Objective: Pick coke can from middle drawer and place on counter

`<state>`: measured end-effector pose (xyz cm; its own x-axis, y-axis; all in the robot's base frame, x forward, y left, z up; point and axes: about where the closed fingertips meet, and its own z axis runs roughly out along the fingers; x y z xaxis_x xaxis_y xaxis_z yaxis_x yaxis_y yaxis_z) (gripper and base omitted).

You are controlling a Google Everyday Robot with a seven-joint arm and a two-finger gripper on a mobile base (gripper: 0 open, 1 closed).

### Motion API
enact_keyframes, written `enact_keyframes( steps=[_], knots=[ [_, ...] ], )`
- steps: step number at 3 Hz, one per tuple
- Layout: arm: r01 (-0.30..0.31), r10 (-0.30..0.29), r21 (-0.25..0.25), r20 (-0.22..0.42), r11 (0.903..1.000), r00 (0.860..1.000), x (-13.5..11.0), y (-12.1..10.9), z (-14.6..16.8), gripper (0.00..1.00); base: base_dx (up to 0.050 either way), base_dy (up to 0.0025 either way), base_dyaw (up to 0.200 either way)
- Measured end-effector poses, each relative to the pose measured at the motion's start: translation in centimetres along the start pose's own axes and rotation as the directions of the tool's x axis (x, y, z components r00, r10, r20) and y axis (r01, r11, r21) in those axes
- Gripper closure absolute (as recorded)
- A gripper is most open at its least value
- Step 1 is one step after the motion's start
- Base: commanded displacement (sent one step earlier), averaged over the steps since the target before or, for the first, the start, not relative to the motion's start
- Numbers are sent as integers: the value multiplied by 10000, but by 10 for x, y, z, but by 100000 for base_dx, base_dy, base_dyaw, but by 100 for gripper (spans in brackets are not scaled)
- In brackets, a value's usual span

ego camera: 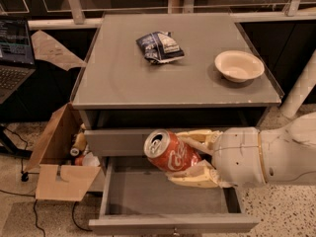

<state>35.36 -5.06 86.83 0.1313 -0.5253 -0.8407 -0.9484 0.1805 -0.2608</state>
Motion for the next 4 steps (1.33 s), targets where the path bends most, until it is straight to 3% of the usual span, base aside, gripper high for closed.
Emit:
enact_keyframes(
  steps=[2,4],
  knots=[
    [354,-359,186,303,9992,9989,-5,-8,7,100,0,0,0],
    [496,-541,1164,359,9920,9979,-19,-65,3,100,0,0,0]
  ],
)
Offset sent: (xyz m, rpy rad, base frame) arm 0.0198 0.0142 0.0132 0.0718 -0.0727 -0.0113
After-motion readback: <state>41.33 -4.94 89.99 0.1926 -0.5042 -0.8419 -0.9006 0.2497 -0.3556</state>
